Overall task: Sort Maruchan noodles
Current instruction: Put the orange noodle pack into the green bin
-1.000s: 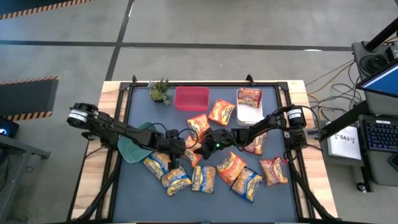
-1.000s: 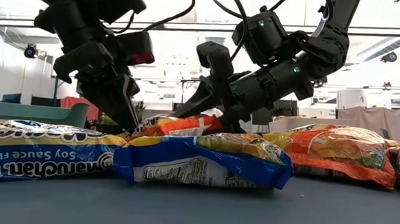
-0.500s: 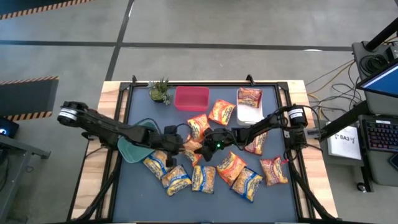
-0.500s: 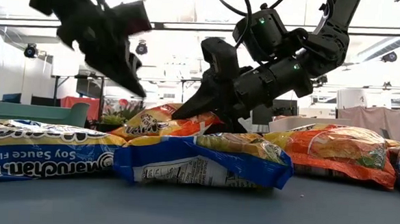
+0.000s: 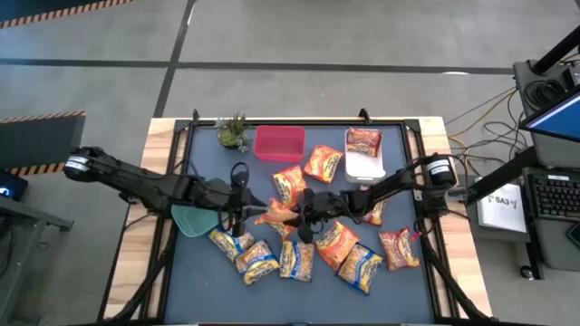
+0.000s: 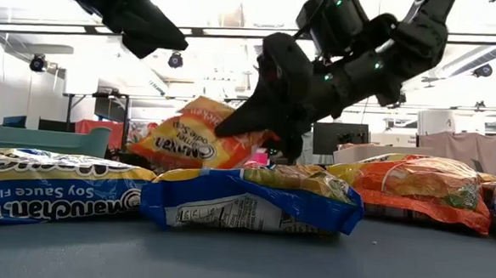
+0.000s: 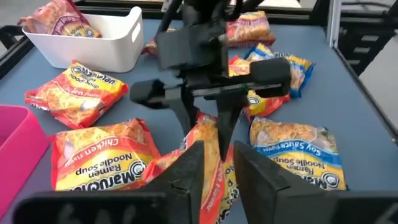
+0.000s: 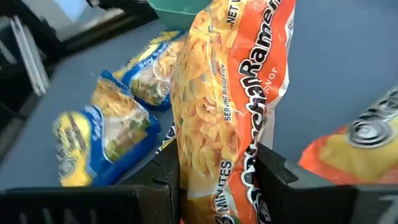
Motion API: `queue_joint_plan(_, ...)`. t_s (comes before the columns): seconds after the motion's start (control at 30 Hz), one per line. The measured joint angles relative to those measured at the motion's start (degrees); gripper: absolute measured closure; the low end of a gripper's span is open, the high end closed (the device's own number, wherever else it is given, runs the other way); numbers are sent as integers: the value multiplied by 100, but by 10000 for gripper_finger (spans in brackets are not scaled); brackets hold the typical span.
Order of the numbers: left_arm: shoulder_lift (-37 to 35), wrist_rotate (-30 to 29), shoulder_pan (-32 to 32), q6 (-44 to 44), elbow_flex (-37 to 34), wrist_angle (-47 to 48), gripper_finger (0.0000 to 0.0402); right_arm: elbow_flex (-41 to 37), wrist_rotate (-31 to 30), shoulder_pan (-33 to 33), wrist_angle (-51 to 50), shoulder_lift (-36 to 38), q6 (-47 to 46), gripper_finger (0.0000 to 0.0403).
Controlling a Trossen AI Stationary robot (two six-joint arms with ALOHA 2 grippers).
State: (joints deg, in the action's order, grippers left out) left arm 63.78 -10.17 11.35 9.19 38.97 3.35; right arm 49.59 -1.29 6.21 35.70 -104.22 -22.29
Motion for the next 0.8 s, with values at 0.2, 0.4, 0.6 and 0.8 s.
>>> queue_joint_plan(0.2, -1, 1, 0, 239, -594, -1003, 251, -17, -938, 365, -351, 154, 1001, 289)
queue_joint_plan(0.4, 9, -252, 0, 333, -994, -1443, 172, -18, -1224, 521, -367, 188, 1547, 289)
queue_joint_plan(0.6, 172, -337, 0, 319, -1244, -1814, 139, -18, -1236, 516, -364, 190, 1596, 289)
queue_joint_plan(0.8, 554, -488, 0, 186, -1242, -2127, 137, -18, -1234, 516, -369, 190, 1594, 289)
